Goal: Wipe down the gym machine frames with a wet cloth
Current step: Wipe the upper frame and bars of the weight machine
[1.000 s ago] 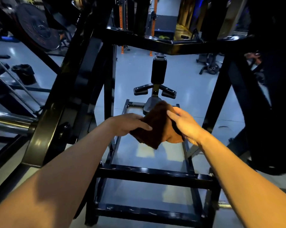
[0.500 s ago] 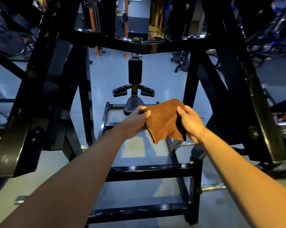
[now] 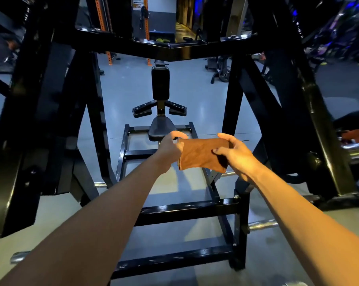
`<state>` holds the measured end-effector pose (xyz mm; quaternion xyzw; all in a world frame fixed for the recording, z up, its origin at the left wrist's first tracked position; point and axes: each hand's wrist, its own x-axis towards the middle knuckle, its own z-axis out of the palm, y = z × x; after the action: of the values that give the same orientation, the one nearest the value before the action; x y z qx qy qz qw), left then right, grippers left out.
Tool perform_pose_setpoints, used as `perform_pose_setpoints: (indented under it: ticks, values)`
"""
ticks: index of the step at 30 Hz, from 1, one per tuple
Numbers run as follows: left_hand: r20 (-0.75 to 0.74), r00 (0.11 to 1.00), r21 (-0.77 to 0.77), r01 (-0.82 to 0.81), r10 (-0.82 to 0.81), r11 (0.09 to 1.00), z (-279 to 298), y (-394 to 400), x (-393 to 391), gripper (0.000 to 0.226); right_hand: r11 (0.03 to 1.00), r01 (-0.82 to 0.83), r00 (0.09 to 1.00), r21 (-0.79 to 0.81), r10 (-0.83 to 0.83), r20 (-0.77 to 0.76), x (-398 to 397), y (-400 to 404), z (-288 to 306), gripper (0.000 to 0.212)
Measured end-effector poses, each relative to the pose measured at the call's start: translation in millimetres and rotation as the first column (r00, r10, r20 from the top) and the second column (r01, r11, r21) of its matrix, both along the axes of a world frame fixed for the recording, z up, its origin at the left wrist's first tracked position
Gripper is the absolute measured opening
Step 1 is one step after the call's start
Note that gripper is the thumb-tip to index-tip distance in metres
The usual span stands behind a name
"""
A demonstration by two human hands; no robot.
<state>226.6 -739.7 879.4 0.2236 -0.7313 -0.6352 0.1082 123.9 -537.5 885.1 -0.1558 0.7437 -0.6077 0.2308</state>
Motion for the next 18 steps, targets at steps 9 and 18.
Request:
perform_pose_setpoints:
  ticks: [9,18]
  values:
    - [0.228,0.961,-0.523,0.259,-0.159,0.812,-7,-13,-1,0.019,0.832,0.062,0.767,0.551,0.314,-0.56,6,-10,7,0.033]
    - [0.04,0.995,-0.187,0.102,-0.096,0.977,22,-33,11,0.021,0.992,0.124,0.989,-0.004,-0.124,0.075,18,-39,-12,0.018]
